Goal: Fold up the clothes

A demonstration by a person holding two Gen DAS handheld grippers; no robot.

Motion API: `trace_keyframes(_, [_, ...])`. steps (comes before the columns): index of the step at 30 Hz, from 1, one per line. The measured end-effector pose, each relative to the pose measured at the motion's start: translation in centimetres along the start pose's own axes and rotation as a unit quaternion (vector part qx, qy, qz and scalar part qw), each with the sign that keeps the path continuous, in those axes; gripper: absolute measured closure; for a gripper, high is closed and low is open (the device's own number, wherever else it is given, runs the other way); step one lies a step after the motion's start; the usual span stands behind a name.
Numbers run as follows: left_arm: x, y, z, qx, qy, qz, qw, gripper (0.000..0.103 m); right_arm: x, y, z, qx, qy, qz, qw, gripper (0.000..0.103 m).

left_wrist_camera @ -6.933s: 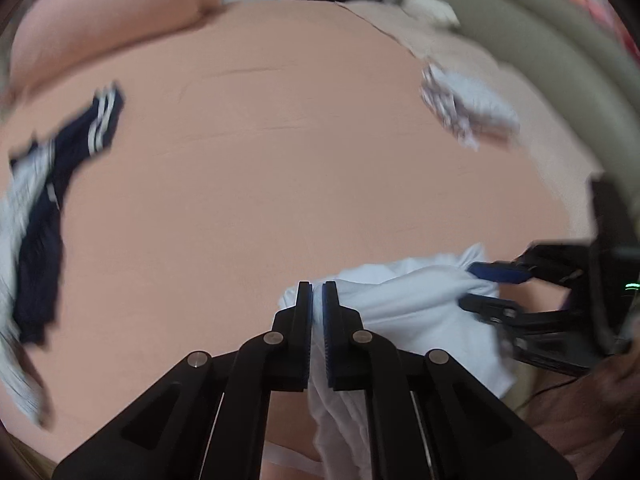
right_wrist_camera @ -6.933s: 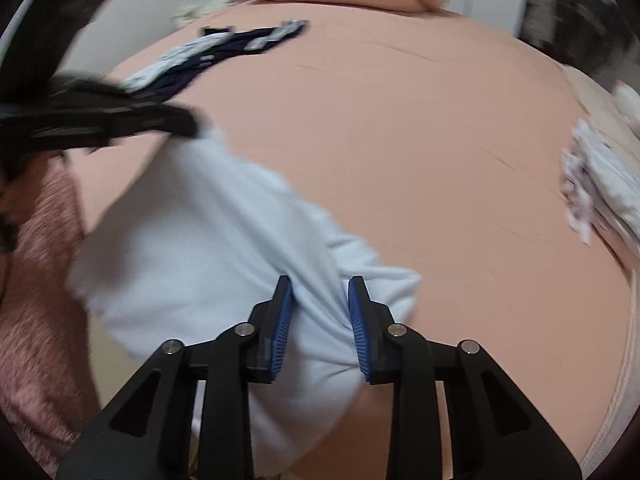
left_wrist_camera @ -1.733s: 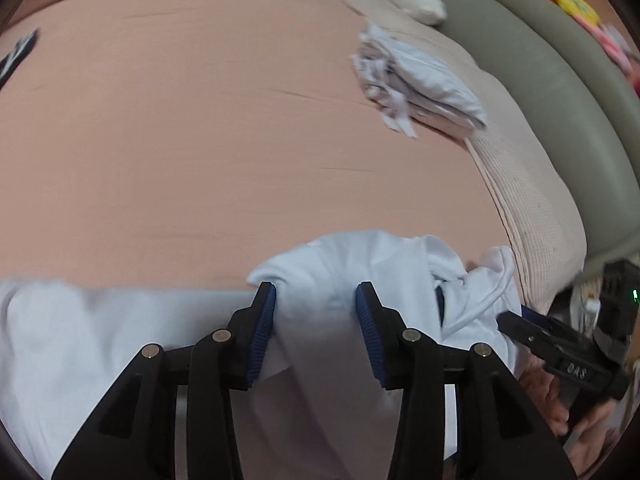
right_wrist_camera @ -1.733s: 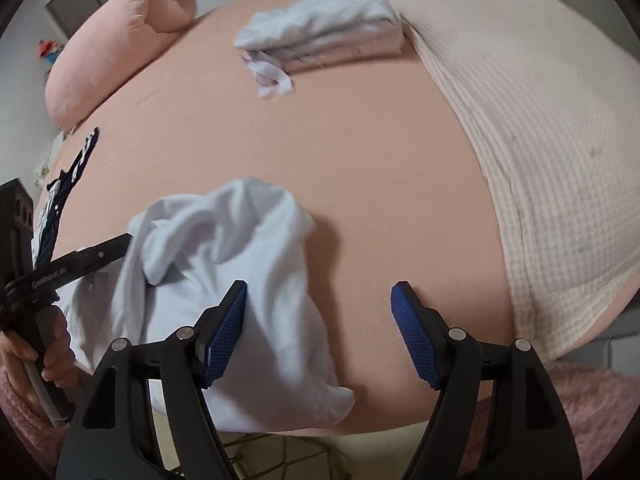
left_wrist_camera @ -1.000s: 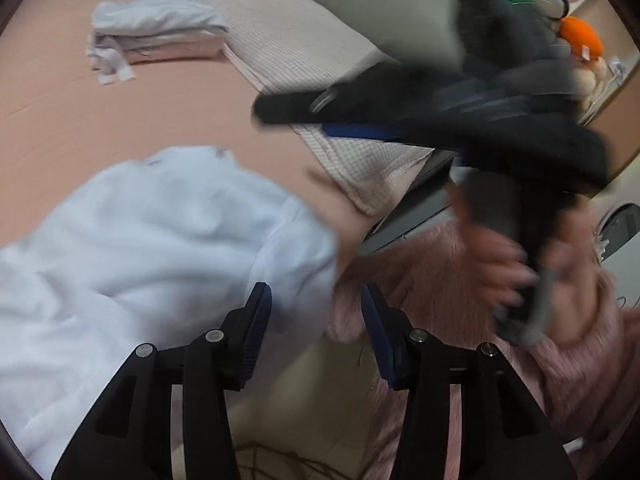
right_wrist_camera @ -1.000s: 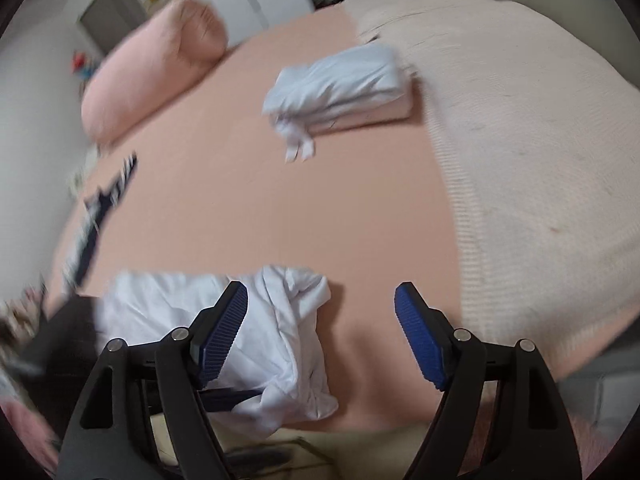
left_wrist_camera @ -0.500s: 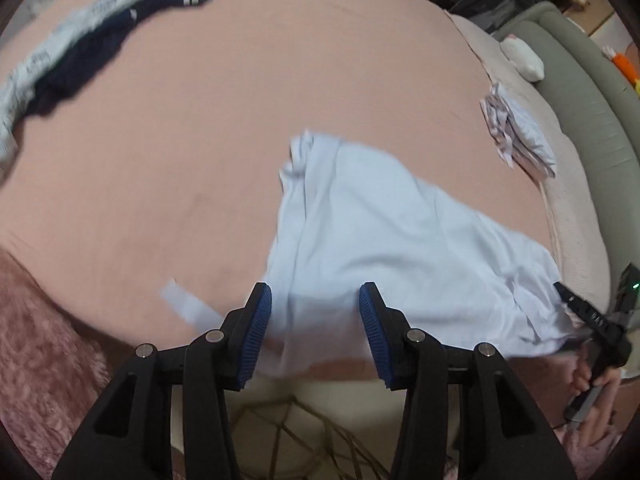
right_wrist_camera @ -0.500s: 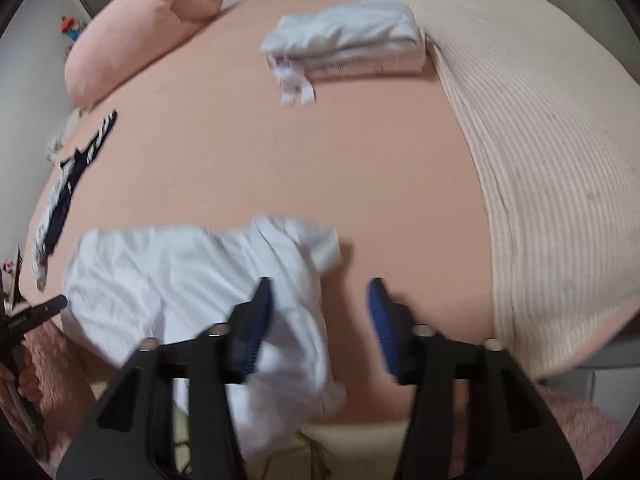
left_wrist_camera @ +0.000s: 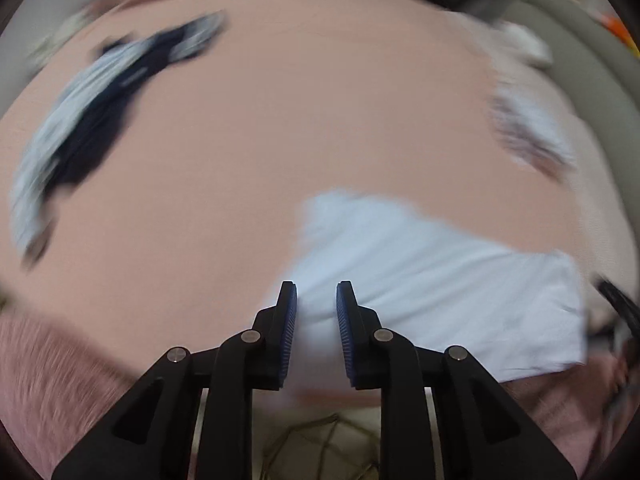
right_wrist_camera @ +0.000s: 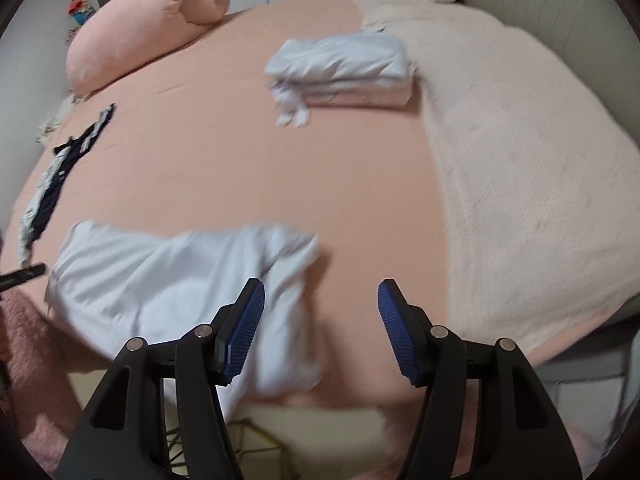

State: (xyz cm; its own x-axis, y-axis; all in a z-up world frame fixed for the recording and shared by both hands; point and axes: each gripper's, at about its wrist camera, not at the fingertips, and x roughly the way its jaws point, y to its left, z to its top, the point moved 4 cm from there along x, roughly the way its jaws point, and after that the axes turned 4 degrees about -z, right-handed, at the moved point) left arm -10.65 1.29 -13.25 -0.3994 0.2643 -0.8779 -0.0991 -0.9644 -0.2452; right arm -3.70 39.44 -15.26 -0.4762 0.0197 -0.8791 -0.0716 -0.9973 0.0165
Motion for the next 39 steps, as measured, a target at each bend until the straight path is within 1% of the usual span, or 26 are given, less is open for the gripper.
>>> trace_keyframes(1, [1.0, -2.8, 1.1, 0.028, -0.003, -0.015, 0.9995, 0.070, 0.6, 0.2, 0.9, -0.001, 0.003, 0.002, 1.000, 0.042])
trace_keyframes(3, [3.8, -8.1, 2.6, 0.065, 0.011, -0.067, 0.9956, 0.070, 2.3, 0.8, 2.2, -0.006, 0.029, 0.019, 0.999, 0.042])
trace_keyframes(4, [5.2, -10.8, 3.3, 0.081, 0.021, -0.096, 0.9919, 0.070, 2.8, 1.1, 2.3, -0.007, 0.039, 0.036, 0.999, 0.043])
trace_keyframes(5, [6.7, -13.1, 3.8, 0.096, 0.033, -0.116, 0.9880, 0.070, 3.2, 1.5, 2.5, -0.004, 0.048, 0.058, 0.997, 0.044])
trace_keyframes(7, [9.7, -17.2, 3.9, 0.133, 0.057, -0.138, 0.9797, 0.070, 4.0, 2.5, 2.2, -0.008, 0.064, 0.102, 0.993, 0.055])
trace_keyframes(9, [11.9, -19.3, 3.4, 0.151, 0.080, -0.143, 0.9748, 0.070, 4.8, 3.3, 1.6, -0.021, 0.077, 0.133, 0.988, 0.056])
trace_keyframes(10, [12.8, -19.8, 3.2, 0.154, 0.091, -0.141, 0.9738, 0.070, 5.5, 3.6, 1.5, -0.024, 0.085, 0.136, 0.987, 0.056])
trace_keyframes(13, [13.4, -20.0, 2.3, 0.162, 0.093, -0.132, 0.9734, 0.070, 7.6, 4.7, 1.5, -0.039, 0.101, 0.154, 0.982, 0.055])
trace_keyframes(15, [12.7, -19.4, 1.9, 0.157, 0.095, -0.140, 0.9730, 0.070, 8.9, 5.5, 1.9, -0.044, 0.097, 0.169, 0.980, 0.055])
trace_keyframes(16, [12.5, -19.1, 1.8, 0.152, 0.097, -0.145, 0.9728, 0.070, 9.3, 5.7, 2.1, -0.045, 0.095, 0.177, 0.979, 0.057])
trace_keyframes(17, [12.5, -18.8, 1.8, 0.146, 0.098, -0.150, 0.9729, 0.070, 9.6, 6.0, 2.4, -0.048, 0.092, 0.185, 0.977, 0.061])
trace_keyframes(18, [12.5, -18.6, 1.6, 0.139, 0.098, -0.155, 0.9732, 0.070, 9.7, 6.2, 2.8, -0.055, 0.087, 0.194, 0.976, 0.076])
trace_keyframes(19, [12.5, -18.3, 1.5, 0.133, 0.098, -0.159, 0.9733, 0.070, 9.9, 6.4, 3.1, -0.062, 0.080, 0.192, 0.976, 0.083])
trace_keyframes(22, [12.2, -17.9, 1.4, 0.126, 0.087, -0.160, 0.9753, 0.070, 10.0, 6.5, 3.7, -0.081, 0.051, 0.135, 0.986, 0.088])
trace_keyframes(24, [11.8, -17.6, 1.5, 0.132, 0.066, -0.144, 0.9786, 0.070, 9.3, 5.9, 3.5, -0.076, 0.031, 0.104, 0.991, 0.088])
trace_keyframes(27, [11.6, -16.3, 2.4, 0.133, 0.022, -0.075, 0.9881, 0.068, 8.8, 4.2, 3.6, -0.055, 0.004, 0.073, 0.996, 0.089])
trace_keyframes(28, [11.8, -15.7, 2.6, 0.126, 0.020, -0.069, 0.9894, 0.067, 8.4, 3.6, 3.5, -0.044, 0.000, 0.075, 0.996, 0.089])
trace_keyframes(30, [12.3, -14.7, 2.7, 0.109, 0.036, -0.094, 0.9890, 0.067, 7.7, 1.7, 3.3, -0.010, -0.006, 0.075, 0.997, 0.089])
trace_keyframes(31, [12.2, -14.5, 2.7, 0.111, 0.036, -0.096, 0.9886, 0.067, 7.7, 1.0, 3.1, 0.011, -0.005, 0.069, 0.998, 0.089])
trace_keyframes(32, [12.1, -14.5, 2.5, 0.116, 0.034, -0.093, 0.9883, 0.067, 7.8, 0.0, 3.0, 0.029, -0.004, 0.054, 0.998, 0.089])
trace_keyframes(34, [11.7, -14.6, 2.2, 0.114, 0.030, -0.092, 0.9887, 0.066, 8.0, -2.6, 3.3, 0.053, -0.003, 0.002, 0.999, 0.089])
trace_keyframes(35, [11.3, -14.9, 1.9, 0.112, 0.030, -0.097, 0.9886, 0.064, 8.0, -3.6, 3.4, 0.061, -0.003, -0.002, 0.998, 0.087])
trace_keyframes(36, [10.5, -15.1, 1.7, 0.113, 0.026, -0.110, 0.9871, 0.063, 7.9, -4.2, 3.5, 0.069, -0.001, 0.007, 0.998, 0.086])
trace_keyframes(37, [9.5, -15.2, 1.5, 0.117, 0.020, -0.126, 0.9850, 0.063, 7.6, -4.0, 3.6, 0.074, -0.001, 0.038, 0.997, 0.083])
trace_keyframes(38, [8.7, -15.3, 1.4, 0.121, 0.013, -0.133, 0.9837, 0.063, 6.9, -3.4, 3.6, 0.075, -0.009, 0.065, 0.995, 0.079])
trace_keyframes(39, [8.1, -15.1, 1.2, 0.122, 0.008, -0.122, 0.9850, 0.063, 5.9, -2.6, 3.5, 0.069, -0.016, 0.090, 0.993, 0.068])
